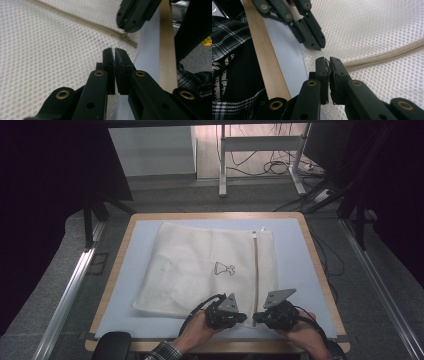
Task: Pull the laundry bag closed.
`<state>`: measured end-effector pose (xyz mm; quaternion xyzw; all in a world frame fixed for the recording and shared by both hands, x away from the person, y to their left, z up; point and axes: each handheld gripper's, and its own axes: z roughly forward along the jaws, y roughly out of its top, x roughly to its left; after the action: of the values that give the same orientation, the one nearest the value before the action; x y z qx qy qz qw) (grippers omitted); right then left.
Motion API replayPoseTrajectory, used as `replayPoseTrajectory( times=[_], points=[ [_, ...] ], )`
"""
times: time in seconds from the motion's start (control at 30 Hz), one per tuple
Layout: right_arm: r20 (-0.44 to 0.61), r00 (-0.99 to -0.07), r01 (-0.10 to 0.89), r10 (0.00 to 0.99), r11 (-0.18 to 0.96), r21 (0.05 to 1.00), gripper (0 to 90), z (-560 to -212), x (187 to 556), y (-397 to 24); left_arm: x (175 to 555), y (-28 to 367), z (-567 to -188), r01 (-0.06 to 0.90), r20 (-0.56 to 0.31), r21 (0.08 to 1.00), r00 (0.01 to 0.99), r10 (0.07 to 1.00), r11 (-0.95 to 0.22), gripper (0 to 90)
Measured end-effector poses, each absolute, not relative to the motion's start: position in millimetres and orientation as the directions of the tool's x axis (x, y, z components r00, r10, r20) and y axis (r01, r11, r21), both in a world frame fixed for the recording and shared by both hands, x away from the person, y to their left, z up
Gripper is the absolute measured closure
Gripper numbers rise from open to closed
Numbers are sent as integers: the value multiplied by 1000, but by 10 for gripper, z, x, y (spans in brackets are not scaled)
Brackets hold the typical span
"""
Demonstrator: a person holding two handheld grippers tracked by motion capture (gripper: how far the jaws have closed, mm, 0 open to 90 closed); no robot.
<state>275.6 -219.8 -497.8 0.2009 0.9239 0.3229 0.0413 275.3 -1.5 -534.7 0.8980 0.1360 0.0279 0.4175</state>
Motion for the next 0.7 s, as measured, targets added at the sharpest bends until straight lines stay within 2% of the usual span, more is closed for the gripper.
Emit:
replayPoseTrajectory(
  times=[0.37,0.53,0.7],
  points=[
    [55,-905,369,423,711,598,847,-4974,2754,-2173,2791,-72,-5393,220,-82,751,966,244,-622,880],
    [39,-904,367,426,726,582,851,-4968,2741,-2149,2760,-83,-5393,198,-52,750,969,243,-631,893],
    [-29,-910,325,414,753,572,860,-4954,2720,-2102,2727,-87,-5387,165,-10,744,971,237,-647,898]
  ],
)
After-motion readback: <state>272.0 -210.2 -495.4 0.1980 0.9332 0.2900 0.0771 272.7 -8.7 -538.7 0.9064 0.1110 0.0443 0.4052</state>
